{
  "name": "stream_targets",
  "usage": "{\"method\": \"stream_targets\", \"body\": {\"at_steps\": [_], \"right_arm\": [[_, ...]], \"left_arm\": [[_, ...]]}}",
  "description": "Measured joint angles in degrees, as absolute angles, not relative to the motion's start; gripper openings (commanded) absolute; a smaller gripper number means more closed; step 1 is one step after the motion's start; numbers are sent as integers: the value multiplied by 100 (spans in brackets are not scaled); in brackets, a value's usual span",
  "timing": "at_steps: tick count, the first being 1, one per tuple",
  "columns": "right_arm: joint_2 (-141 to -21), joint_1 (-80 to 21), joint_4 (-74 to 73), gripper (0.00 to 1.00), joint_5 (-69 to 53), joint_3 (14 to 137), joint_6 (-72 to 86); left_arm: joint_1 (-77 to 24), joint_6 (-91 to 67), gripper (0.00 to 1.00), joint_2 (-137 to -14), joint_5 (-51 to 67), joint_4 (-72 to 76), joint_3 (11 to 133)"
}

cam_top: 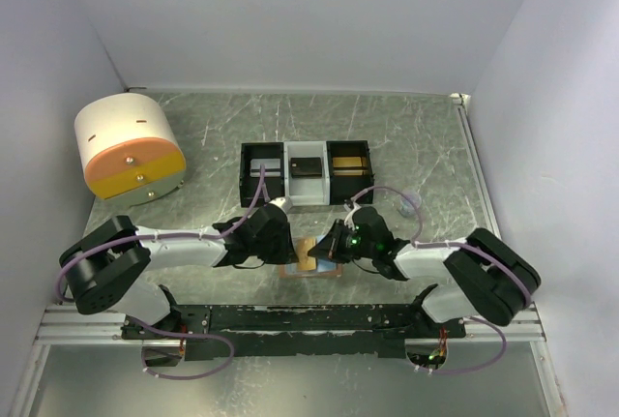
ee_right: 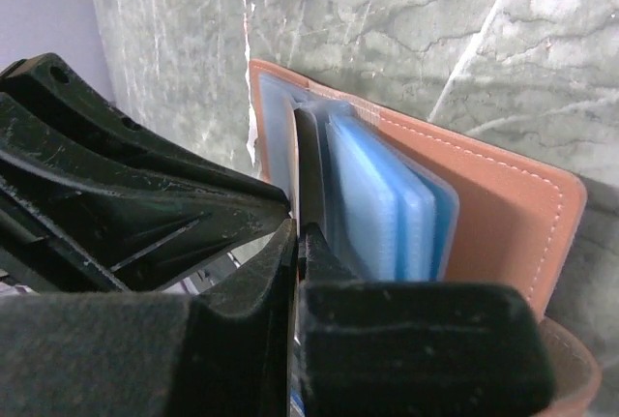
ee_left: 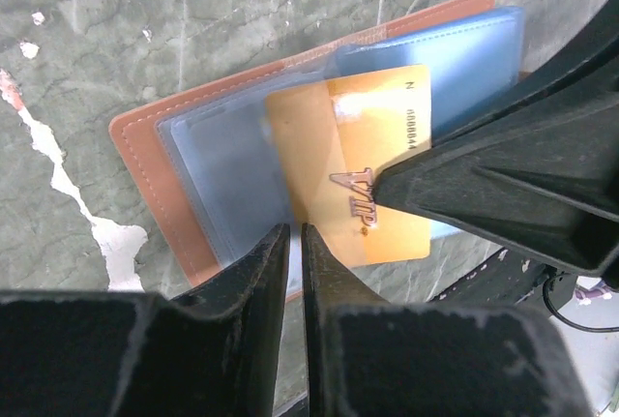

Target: Take the credit cards out of the card holder

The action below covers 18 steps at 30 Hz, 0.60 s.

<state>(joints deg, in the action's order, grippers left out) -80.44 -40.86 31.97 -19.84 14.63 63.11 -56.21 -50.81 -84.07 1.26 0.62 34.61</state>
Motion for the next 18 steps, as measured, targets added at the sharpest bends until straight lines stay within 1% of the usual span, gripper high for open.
{"method": "stream_targets", "body": {"at_steps": [8, 14, 18], "right_arm": [[-7098, -4082, 1942, 0, -1559, 1592, 5830], [-6488, -4082, 1479, 0, -1369, 1717, 5457], [-6302, -4082, 1404, 0, -1347, 1737, 5269]], "left_arm": [[-5647, -5081, 25, -8377, 115, -25, 3459], [-5651, -5076, 31, -8103, 27, -353, 3459], [-5653, -5035, 35, -7741, -36, -493, 3459]]}}
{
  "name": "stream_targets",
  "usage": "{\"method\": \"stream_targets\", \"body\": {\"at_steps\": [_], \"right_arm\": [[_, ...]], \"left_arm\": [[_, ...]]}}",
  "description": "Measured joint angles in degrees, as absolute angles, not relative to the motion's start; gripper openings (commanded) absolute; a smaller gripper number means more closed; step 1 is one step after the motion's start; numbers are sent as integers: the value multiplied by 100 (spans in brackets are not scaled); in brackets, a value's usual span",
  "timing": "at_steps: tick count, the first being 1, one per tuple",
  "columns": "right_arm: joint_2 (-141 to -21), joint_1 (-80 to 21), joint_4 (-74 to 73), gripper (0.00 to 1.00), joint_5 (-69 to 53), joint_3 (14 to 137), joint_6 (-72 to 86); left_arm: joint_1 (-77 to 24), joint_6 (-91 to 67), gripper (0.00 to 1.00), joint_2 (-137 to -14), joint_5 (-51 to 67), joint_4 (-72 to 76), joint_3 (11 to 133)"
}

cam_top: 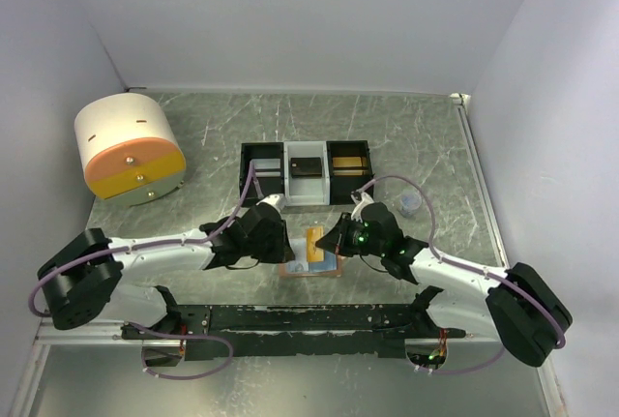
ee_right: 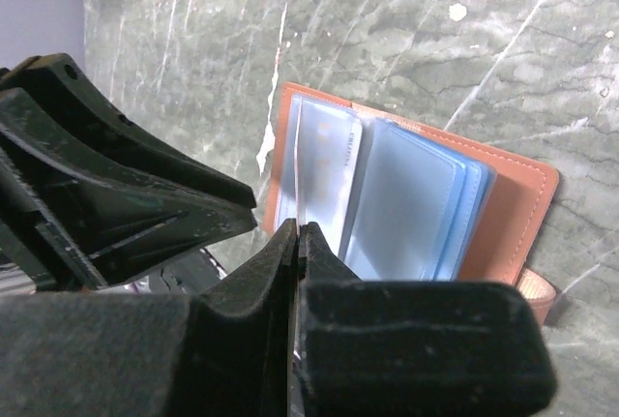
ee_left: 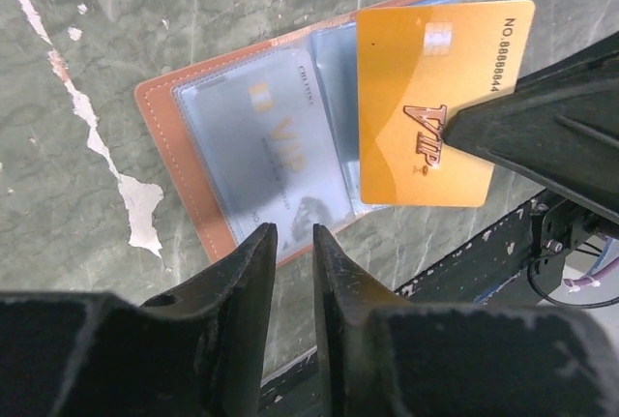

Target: Take the credit cards out of the card holder

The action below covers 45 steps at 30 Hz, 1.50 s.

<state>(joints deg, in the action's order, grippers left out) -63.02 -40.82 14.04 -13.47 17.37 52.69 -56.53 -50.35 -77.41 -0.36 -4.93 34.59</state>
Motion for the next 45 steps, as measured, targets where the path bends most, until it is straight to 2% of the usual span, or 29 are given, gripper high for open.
{"method": "stream_targets", "body": {"at_steps": [2, 14, 18, 21, 24, 29, 33, 38, 45], "right_arm": [[-6254, -4082, 1411, 0, -1356, 1737, 5188], [-5548, -4464, 1634, 0, -1155, 1798, 4281], [-5343, -4838, 1616, 0, -965, 1914, 3732], [-5109, -5118, 1597, 0, -687, 1984, 3208], [-4864, -5262, 1597, 0, -421, 2005, 2659], [-4814, -5284, 1413, 0, -14, 2272, 1747], [-5153, -5172, 1092, 0, 416, 2808, 1282], [-5478, -4023, 1000, 0, 163, 3063, 1035], [-6020, -2237, 991, 0, -993, 3352, 991]], "left_arm": [[-5653, -5002, 37, -7564, -95, -578, 3461], [-5662, -4744, 72, -6742, -891, -1544, 3553], [-5627, -4488, 85, -6637, -1221, -1968, 3854], [-5452, -4182, 99, -6608, -1402, -2248, 4145], [-4928, -3924, 100, -6545, -1426, -2491, 4344], [-3363, -3409, 100, -6200, -1367, -2891, 4488], [-3070, -3030, 100, -5634, -1564, -3109, 4589], [-3048, -2847, 100, -5059, -2003, -3286, 4600], [-3046, -2368, 100, -4923, -2084, -3315, 4602]]}}
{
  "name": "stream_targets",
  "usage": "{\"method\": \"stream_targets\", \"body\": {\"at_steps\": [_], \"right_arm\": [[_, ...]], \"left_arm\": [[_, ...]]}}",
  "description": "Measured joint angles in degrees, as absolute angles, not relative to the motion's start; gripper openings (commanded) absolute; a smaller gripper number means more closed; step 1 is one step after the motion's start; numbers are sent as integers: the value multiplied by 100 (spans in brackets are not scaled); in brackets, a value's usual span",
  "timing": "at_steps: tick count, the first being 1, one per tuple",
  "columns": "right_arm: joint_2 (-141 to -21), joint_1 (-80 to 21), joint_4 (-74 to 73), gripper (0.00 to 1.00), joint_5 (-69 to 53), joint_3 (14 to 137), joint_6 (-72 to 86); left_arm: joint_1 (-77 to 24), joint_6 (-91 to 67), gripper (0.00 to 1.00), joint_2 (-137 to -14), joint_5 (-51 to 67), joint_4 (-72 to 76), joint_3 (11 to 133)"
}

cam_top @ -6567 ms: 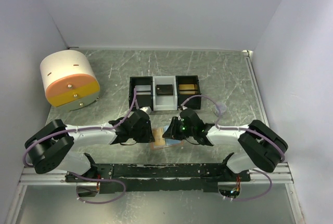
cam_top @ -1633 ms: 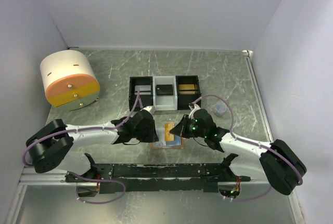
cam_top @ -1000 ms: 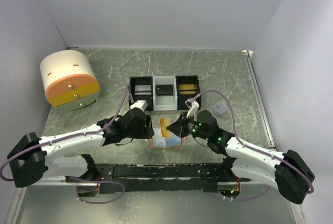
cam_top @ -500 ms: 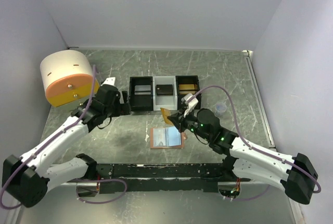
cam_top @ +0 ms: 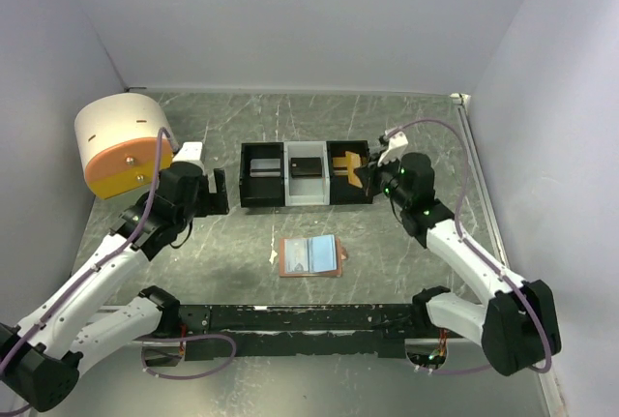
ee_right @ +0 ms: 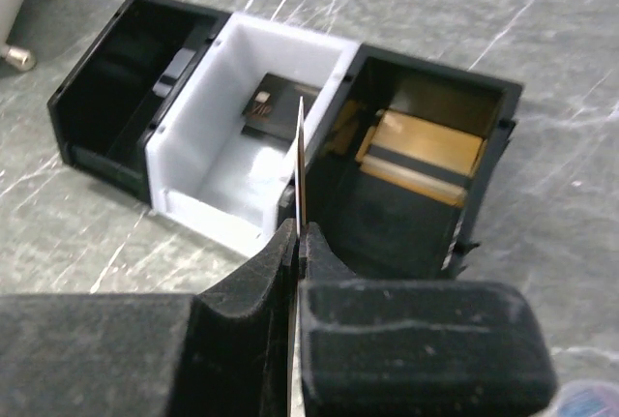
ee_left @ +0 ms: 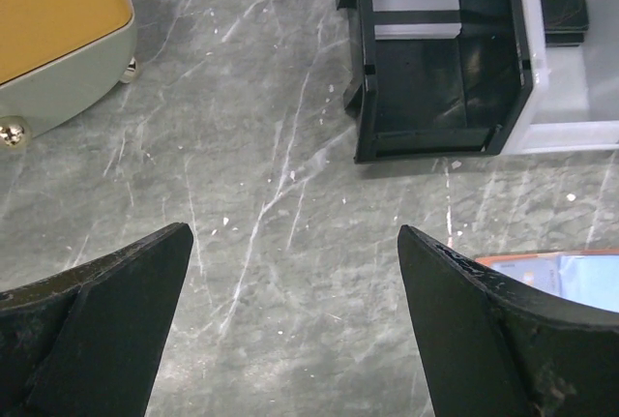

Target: Take the credit cards out of the card holder

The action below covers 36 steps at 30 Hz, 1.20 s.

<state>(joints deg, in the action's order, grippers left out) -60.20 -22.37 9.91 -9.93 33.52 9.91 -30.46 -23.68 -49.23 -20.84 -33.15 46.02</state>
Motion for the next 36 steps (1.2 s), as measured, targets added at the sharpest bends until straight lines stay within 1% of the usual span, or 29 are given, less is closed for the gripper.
{"method": "stream_targets", "body": {"at_steps": [4, 9, 12, 16, 23, 28, 31, 36], "right_arm": [[-6416, -1774, 1020, 0, -1385, 3747, 733], [-6740, -1881, 952, 0, -1522, 4084, -224], [-6949, -2257, 768, 0, -1109, 4307, -1037], [-7181, -3079, 598, 0, -187, 4423, -2204], [-7391, -3159, 548, 0, 333, 4427, -3494], [-7581, -3055, 408, 0, 30, 4429, -4235], [-7710, -2768, 416, 0, -327, 4440, -4429], [-8254, -2359, 198, 0, -766, 4888, -4576]], "left_arm": [[-3046, -2217, 100, -5100, -2095, -3323, 4602], [-3046, -2023, 100, -5133, -2095, -3330, 4602], [-3046, -1957, 100, -5103, -2093, -3330, 4602], [-3046, -1907, 100, -5039, -2093, -3328, 4602], [-3046, -1900, 100, -5041, -2095, -3330, 4602], [-3046, -1900, 100, -5070, -2095, -3330, 4602], [-3046, -1900, 100, -5070, -2095, -3330, 4602], [-3046, -1887, 100, -5070, -2093, -3330, 4602]]}}
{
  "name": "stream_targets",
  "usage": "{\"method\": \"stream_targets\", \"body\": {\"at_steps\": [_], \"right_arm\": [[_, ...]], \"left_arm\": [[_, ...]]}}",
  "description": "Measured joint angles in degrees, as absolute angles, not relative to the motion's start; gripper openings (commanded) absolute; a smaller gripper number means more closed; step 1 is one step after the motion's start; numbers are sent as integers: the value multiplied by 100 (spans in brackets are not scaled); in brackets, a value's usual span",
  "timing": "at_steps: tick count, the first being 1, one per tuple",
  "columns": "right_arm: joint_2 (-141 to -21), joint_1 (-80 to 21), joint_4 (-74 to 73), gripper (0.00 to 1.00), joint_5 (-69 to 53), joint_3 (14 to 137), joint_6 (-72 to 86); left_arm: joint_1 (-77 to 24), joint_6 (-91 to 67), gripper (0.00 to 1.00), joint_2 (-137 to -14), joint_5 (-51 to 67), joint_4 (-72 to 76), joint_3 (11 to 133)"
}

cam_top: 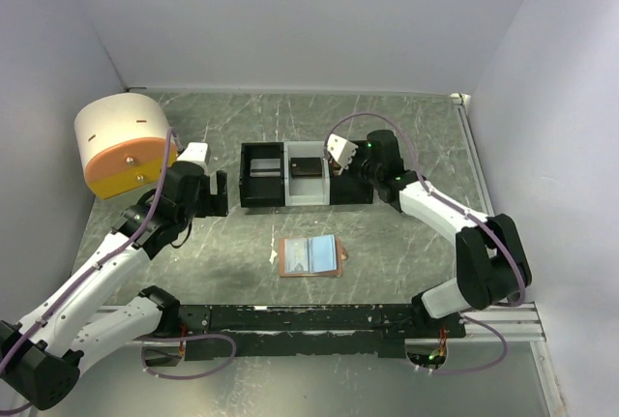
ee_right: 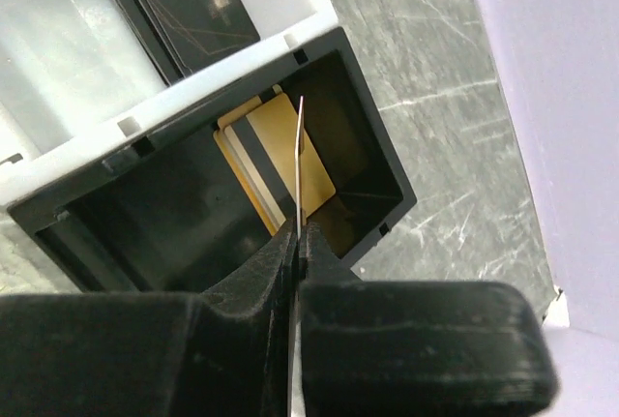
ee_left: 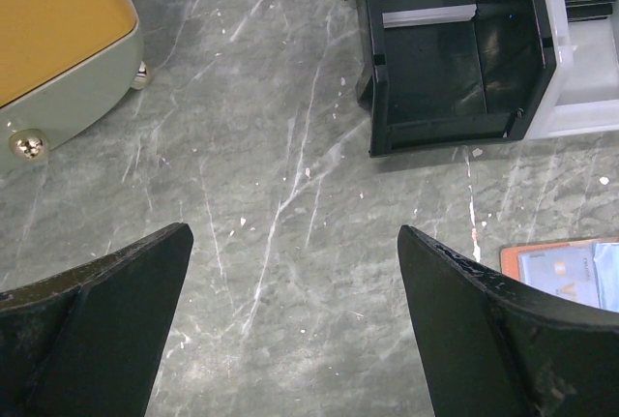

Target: Take the credit cards out of the card holder

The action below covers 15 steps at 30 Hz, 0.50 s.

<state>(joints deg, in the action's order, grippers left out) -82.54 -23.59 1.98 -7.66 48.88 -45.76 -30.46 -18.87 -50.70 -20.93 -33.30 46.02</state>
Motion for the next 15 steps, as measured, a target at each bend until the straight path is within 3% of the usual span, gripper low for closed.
{"method": "stream_targets", "body": {"at_steps": [15], "right_arm": [[-9253, -2311, 231, 0, -864, 5290, -5264]], "left_arm": [[-3046, -1881, 100, -5172, -2093, -3332, 4602]]}}
